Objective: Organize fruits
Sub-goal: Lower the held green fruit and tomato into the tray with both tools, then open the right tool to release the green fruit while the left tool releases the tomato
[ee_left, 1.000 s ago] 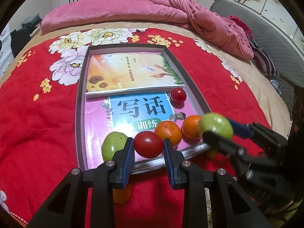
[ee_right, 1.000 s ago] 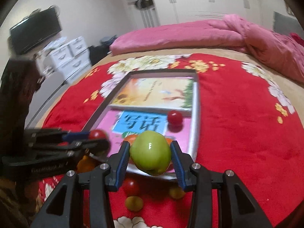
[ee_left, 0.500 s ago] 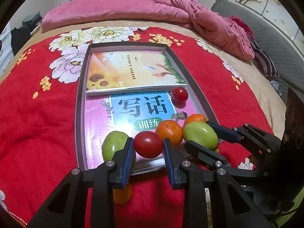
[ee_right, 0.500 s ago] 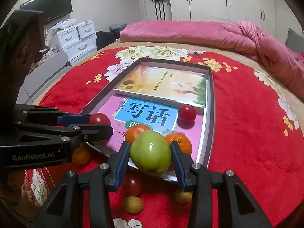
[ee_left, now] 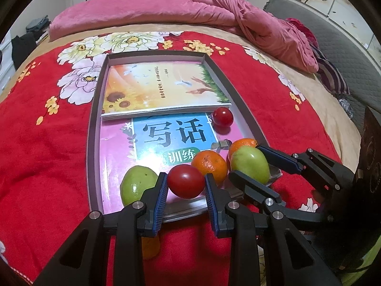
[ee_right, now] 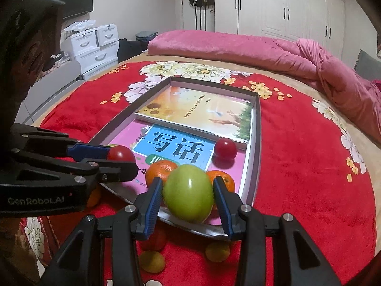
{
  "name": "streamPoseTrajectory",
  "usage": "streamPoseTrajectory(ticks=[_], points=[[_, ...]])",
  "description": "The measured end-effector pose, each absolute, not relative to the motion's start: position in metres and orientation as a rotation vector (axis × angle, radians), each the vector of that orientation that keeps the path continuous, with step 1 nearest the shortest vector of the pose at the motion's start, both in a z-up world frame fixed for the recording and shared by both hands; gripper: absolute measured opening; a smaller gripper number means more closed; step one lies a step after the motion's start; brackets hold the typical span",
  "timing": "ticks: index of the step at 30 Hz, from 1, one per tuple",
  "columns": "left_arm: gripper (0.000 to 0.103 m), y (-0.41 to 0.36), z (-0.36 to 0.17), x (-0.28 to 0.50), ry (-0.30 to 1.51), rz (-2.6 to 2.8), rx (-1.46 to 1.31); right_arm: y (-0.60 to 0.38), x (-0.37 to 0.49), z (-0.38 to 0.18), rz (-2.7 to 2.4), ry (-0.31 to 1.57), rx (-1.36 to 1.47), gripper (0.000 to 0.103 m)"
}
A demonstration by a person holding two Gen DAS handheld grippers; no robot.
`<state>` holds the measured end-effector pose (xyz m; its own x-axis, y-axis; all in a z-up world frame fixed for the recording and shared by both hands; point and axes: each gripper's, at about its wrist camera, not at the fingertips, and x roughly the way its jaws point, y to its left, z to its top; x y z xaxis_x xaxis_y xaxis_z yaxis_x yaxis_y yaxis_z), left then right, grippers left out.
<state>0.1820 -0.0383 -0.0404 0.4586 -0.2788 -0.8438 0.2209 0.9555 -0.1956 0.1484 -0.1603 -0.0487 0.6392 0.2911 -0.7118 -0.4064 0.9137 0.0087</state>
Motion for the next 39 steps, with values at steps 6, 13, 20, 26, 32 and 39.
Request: streamPoseTrajectory(ticks=[6,13,20,26,32,39], points=[[0.032,-0.039,-0.040,0.182,1.049,-0.308,-0.061,-0.160,0.149,-0.049,0.395,0.781,-0.158,0.044],[0.032,-0.040,-0.041,0.184,1.055,-0.308,-0.060,-0.163,0.151,-0.050,0.383,0.781,-0.155,0.049],[0.032,-0.040,-0.041,0.186,1.057,-0.306,-0.065,-0.170,0.155,-0.049,0.354,0.779,-0.152,0.058],[0.032,-0.041,-0.041,0.187,1.060,-0.307,-0.064,-0.174,0.155,-0.049,0.342,0.780,-0.139,0.061],[0.032,-0.040,-0.039,0.187,1.057,-0.307,-0.069,-0.176,0.151,-0.044,0.346,0.775,-0.128,0.066],[0.032,-0.039,-0.038,0.186,1.057,-0.308,-0.075,-0.178,0.145,-0.040,0.347,0.777,-0.120,0.068]])
